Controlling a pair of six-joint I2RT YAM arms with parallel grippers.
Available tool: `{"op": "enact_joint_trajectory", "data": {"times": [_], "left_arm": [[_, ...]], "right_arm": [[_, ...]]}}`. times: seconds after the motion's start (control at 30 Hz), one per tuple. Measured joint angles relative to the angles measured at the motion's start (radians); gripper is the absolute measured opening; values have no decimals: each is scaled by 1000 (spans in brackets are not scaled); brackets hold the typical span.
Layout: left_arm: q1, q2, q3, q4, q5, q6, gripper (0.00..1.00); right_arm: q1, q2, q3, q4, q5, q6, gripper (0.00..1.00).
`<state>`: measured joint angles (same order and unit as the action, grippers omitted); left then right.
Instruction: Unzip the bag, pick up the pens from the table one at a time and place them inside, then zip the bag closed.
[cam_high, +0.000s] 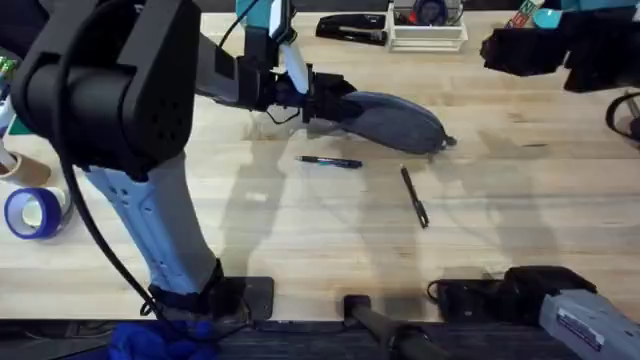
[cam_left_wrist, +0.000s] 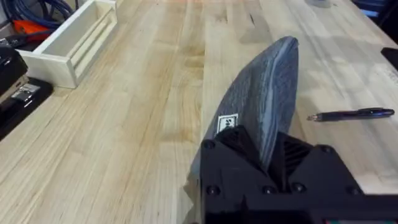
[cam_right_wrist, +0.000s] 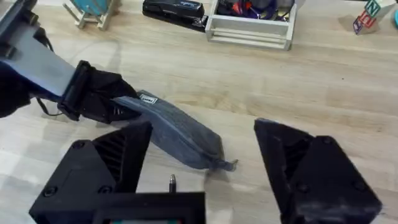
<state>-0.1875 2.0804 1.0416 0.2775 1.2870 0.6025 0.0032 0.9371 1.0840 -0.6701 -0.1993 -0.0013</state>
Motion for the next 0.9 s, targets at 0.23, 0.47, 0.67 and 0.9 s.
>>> {"op": "enact_joint_trajectory", "data": {"times": [0.23, 0.47, 0.67, 0.9], "left_arm": [[0, 0, 0, 0, 0, 0, 41], [0, 0, 0, 0, 0, 0, 41], [0, 0, 0, 0, 0, 0, 41], [0, 0, 0, 0, 0, 0, 42]], "right_arm": [[0, 0, 0, -29, 0, 0, 997], [-10, -6, 0, -121, 0, -34, 997], [-66, -73, 0, -185, -26, -135, 995], [-248, -101, 20, -283, -185, -281, 995]]}}
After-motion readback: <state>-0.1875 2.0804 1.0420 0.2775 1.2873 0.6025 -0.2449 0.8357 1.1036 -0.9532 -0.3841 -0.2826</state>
